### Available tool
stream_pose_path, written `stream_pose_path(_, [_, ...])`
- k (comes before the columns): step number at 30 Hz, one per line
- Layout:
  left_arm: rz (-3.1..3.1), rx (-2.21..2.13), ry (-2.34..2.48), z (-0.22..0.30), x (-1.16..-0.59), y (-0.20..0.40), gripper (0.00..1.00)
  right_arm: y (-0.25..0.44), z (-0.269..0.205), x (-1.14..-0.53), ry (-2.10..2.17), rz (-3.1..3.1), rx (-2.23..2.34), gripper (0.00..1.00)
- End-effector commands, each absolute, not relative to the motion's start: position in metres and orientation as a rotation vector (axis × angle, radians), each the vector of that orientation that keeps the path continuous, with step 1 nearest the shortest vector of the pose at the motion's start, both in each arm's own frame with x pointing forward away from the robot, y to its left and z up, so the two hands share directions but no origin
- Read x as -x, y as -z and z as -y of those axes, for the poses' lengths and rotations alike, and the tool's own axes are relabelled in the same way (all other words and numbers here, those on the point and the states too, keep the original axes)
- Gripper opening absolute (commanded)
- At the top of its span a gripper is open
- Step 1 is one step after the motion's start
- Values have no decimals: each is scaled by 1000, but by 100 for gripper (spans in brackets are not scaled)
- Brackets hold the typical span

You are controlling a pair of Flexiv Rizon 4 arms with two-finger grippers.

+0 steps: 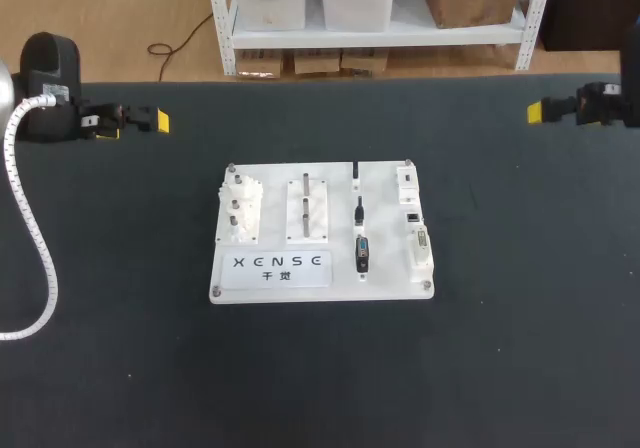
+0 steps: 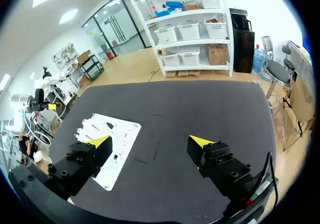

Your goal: Insert the USB connector, Ethernet cable, and multi-pin plug into their matching sockets one by one.

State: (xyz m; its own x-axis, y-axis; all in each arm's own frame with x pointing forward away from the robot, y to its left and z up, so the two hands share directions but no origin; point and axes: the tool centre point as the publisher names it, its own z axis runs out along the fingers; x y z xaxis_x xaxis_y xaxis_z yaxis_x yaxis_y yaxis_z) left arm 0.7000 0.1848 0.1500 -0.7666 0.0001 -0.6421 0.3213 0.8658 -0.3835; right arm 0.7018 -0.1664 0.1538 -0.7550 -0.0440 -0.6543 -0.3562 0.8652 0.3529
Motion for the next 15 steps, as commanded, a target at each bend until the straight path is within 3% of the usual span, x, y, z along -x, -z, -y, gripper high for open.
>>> stream_pose_path(1, [-2374,-231,637,-185,-700,-150,100,-160,114,-724,-323,-2474,222,100])
stream_pose_path(15, [-2374,-231,637,-185,-700,-150,100,-122,1,-768,152,-2679,119,100])
